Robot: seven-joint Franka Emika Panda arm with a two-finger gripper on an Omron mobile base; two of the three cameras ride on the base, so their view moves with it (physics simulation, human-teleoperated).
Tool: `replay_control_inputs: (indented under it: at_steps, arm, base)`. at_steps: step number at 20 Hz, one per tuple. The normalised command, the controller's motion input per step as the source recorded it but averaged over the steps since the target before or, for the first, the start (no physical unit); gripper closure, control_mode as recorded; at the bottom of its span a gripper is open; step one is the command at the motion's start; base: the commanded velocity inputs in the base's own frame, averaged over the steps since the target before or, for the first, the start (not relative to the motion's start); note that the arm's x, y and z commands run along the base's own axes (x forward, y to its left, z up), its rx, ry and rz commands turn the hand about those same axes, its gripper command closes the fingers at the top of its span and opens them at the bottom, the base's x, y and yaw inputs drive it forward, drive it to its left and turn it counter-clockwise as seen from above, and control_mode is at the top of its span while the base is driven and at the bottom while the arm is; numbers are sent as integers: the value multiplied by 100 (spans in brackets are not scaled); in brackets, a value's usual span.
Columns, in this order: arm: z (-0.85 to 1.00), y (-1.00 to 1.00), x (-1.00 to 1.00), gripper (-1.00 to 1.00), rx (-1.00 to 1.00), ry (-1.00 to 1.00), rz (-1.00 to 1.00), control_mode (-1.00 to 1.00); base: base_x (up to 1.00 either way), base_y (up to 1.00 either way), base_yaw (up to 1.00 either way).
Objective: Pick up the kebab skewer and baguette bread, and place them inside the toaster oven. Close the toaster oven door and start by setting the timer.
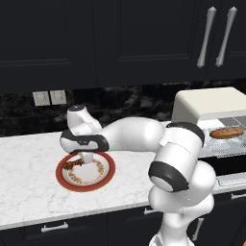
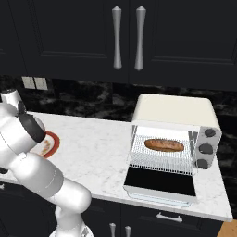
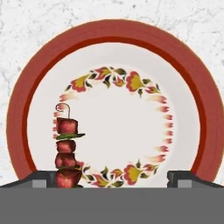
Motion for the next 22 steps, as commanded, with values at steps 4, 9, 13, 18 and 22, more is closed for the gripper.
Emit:
replay_control_inputs:
  at_steps: [4, 9, 13, 18, 22]
  arm:
    - [-28, 0, 18, -100, 0, -10, 0, -100]
    - [-15, 0, 7, -100, 0, -7, 0, -100]
    - [-10, 0, 7, -100, 1, -4, 0, -100]
    - [-8, 0, 4, -100, 0, -1, 0, -100]
    - [-8, 1, 0, -100, 0, 0, 0, -100]
  base:
    - [0, 0, 0]
    - [0, 0, 0]
    - [0, 0, 0]
    - [0, 0, 0]
    - [0, 0, 0]
